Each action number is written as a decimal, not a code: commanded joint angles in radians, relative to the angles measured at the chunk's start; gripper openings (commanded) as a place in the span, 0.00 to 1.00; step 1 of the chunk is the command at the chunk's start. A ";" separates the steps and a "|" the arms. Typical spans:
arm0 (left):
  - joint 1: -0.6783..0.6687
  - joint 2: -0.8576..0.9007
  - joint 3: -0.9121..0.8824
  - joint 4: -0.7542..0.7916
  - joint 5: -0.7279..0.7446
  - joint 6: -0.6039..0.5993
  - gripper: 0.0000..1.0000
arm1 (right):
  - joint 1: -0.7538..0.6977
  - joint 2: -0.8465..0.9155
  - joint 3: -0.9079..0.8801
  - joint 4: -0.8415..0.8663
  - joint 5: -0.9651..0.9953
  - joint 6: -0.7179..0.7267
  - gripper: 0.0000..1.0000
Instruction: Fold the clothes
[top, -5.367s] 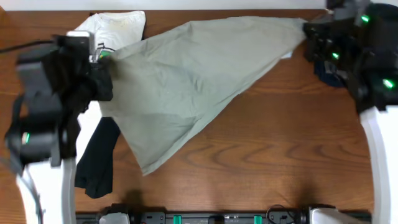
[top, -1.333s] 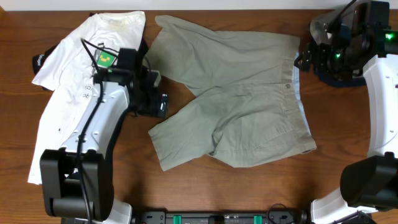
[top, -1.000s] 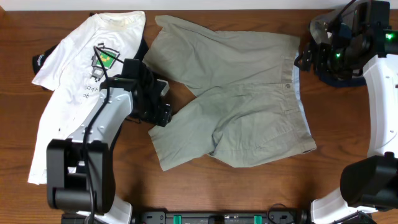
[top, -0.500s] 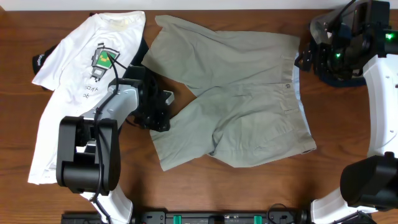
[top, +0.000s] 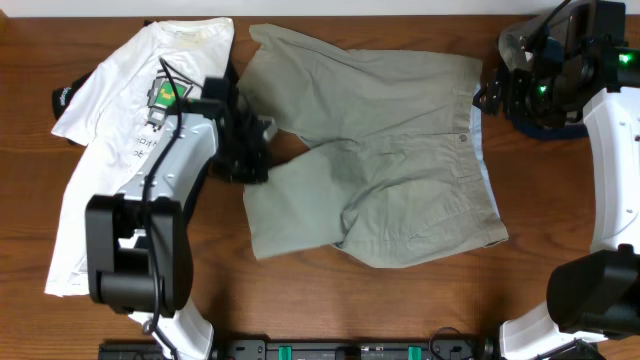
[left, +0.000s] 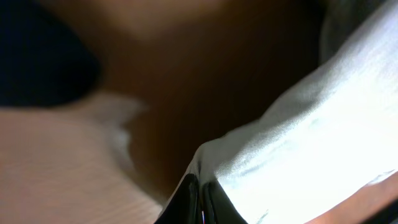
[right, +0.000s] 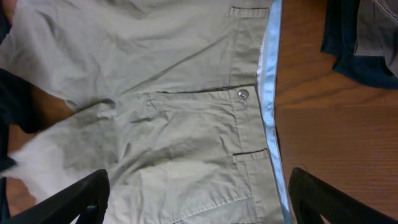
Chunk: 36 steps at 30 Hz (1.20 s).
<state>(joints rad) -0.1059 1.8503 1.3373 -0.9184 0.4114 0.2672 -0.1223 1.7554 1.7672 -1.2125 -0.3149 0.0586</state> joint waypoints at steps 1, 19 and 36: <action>0.005 -0.061 0.078 0.002 -0.079 -0.042 0.06 | 0.008 -0.002 0.003 0.001 -0.003 -0.015 0.90; 0.004 -0.115 0.123 0.214 -0.199 -0.238 0.06 | 0.008 -0.002 0.003 0.006 0.006 -0.015 0.91; -0.092 -0.446 0.119 -0.115 -0.193 -0.280 0.06 | 0.008 -0.002 0.003 0.018 0.004 -0.015 0.91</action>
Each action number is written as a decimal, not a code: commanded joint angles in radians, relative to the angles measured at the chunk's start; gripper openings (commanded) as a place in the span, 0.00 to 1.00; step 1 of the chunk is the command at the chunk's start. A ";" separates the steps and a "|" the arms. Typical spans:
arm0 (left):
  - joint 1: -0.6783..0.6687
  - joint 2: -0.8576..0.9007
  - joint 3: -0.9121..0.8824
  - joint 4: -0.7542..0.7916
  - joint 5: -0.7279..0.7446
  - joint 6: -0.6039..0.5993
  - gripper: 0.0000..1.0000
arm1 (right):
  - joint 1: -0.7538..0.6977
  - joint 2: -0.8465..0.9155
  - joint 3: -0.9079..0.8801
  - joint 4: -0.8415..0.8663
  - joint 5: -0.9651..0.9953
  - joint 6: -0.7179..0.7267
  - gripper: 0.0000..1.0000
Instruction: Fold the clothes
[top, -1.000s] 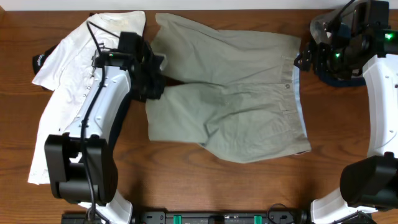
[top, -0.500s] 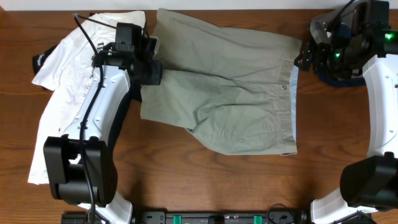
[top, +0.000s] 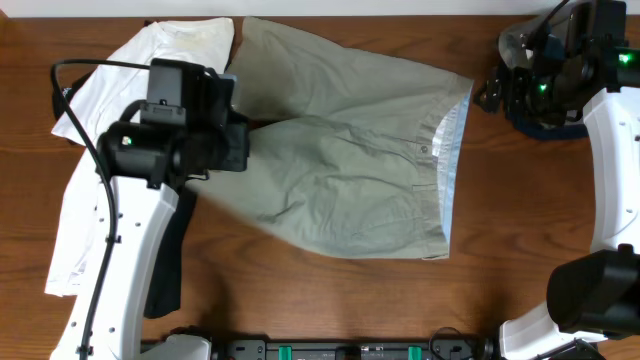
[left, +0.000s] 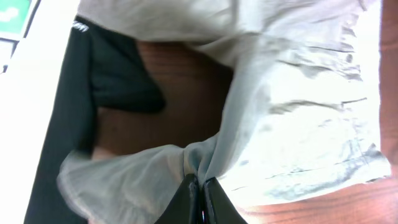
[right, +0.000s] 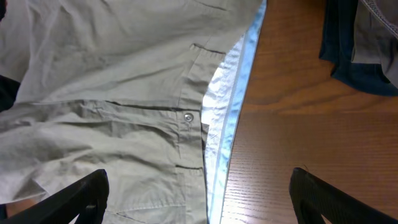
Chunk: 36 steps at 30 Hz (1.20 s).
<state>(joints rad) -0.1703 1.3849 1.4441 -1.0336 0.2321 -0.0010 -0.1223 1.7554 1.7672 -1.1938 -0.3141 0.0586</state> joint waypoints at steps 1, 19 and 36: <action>-0.036 0.033 0.012 0.007 -0.027 -0.012 0.06 | 0.008 -0.002 0.003 -0.002 0.003 -0.015 0.91; 0.174 0.463 0.012 0.311 -0.348 -0.142 0.98 | 0.008 -0.002 0.003 -0.018 0.019 -0.038 0.91; 0.274 0.341 -0.068 -0.085 -0.051 -0.040 0.99 | 0.051 -0.003 -0.009 -0.187 0.005 -0.042 0.79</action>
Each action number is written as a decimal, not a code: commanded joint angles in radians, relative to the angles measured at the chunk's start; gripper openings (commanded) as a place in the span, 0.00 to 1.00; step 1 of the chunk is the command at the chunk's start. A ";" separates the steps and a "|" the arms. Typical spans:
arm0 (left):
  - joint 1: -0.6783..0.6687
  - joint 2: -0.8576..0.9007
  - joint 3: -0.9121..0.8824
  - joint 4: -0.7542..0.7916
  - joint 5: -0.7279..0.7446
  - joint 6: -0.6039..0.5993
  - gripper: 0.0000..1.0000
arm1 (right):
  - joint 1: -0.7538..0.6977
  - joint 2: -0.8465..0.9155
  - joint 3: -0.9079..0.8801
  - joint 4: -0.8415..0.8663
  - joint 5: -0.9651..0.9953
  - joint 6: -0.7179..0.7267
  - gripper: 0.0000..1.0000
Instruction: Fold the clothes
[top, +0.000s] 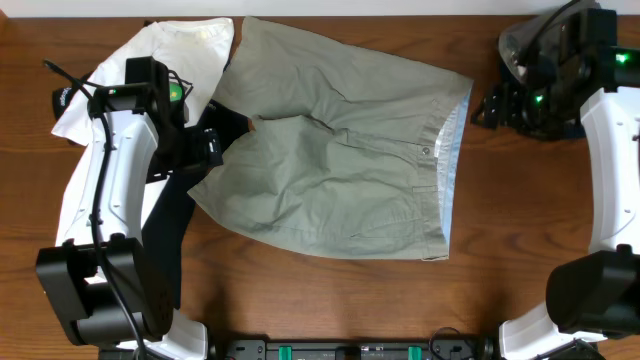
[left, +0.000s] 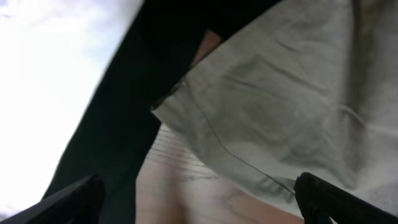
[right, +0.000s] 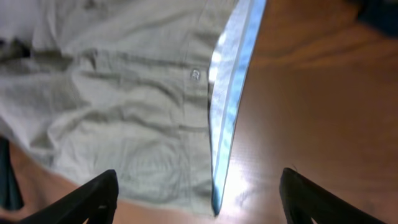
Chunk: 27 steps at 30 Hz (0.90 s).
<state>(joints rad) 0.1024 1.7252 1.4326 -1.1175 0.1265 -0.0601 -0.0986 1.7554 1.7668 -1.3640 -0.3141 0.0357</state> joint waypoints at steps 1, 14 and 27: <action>0.002 0.001 -0.083 0.011 0.066 -0.012 1.00 | 0.039 -0.003 -0.021 -0.021 0.005 -0.018 0.78; -0.017 0.001 -0.385 0.331 0.063 -0.329 0.74 | 0.148 -0.003 -0.402 0.304 0.031 0.215 0.73; -0.017 0.001 -0.529 0.597 -0.142 -0.493 0.52 | 0.148 -0.003 -0.539 0.436 0.057 0.241 0.70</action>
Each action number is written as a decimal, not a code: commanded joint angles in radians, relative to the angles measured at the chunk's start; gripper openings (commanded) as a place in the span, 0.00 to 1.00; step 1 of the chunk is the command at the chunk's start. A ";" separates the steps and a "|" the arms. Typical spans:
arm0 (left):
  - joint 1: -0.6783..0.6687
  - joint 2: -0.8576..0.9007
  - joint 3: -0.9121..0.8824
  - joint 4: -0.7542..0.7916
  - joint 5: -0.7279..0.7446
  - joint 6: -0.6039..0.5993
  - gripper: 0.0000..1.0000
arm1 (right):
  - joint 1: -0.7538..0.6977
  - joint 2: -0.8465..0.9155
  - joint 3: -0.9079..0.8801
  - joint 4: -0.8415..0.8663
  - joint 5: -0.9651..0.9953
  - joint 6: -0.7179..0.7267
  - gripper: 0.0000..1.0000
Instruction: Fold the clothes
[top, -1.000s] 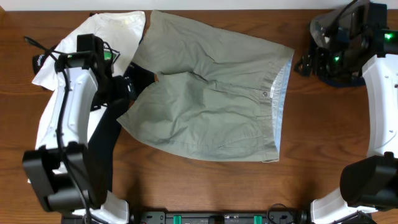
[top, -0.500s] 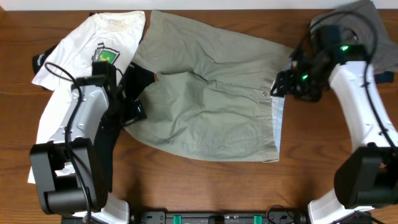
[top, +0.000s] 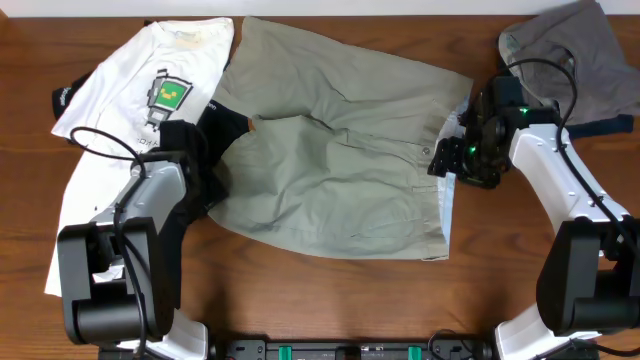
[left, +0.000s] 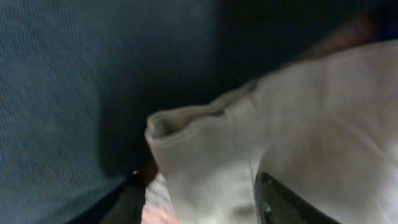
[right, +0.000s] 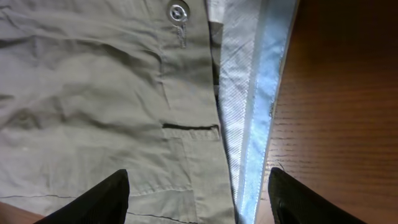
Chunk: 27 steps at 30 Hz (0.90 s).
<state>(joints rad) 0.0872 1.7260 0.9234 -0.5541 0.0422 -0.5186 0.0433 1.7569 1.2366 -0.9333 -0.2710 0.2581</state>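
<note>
The khaki shorts (top: 340, 170) lie folded in half, leg on leg, mid-table. Their waistband with light blue lining (right: 261, 93) and a metal button (right: 178, 11) faces right. My left gripper (top: 205, 178) sits low at the left hem. In the left wrist view it (left: 199, 211) is open, with the rolled hem corner (left: 205, 143) lying between its fingers. My right gripper (top: 455, 160) hovers close over the waistband. In the right wrist view it (right: 199, 199) stands open, straddling the waistband edge, holding nothing.
A white printed T-shirt (top: 120, 110) lies at the far left, with a black garment (top: 228, 125) between it and the shorts. A grey garment (top: 565, 50) on dark blue cloth sits at the back right. Bare wood (top: 520, 260) lies right of the shorts.
My left gripper has dropped onto the left hem corner, its fingers closer together around the cloth. My right gripper has moved from the back right to just above the waistband.
First the shorts lay spread flat, my left gripper shut on one leg. Then that leg hung lifted from it and the shorts were doubled over. Then the gripper was open beside the folded shorts. Now both open grippers sit low at opposite ends.
</note>
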 joint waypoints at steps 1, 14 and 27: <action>-0.002 0.002 -0.028 0.058 -0.058 -0.038 0.47 | 0.006 -0.004 -0.009 0.006 0.014 0.018 0.70; -0.002 0.013 -0.039 0.088 -0.057 -0.040 0.06 | 0.016 -0.004 -0.059 -0.053 0.072 0.074 0.66; -0.002 0.013 -0.039 0.088 -0.058 -0.040 0.06 | 0.102 -0.005 -0.275 0.025 0.058 0.137 0.52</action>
<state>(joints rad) 0.0860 1.7237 0.9054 -0.4603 -0.0040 -0.5537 0.1131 1.7569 0.9802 -0.9173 -0.2153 0.3588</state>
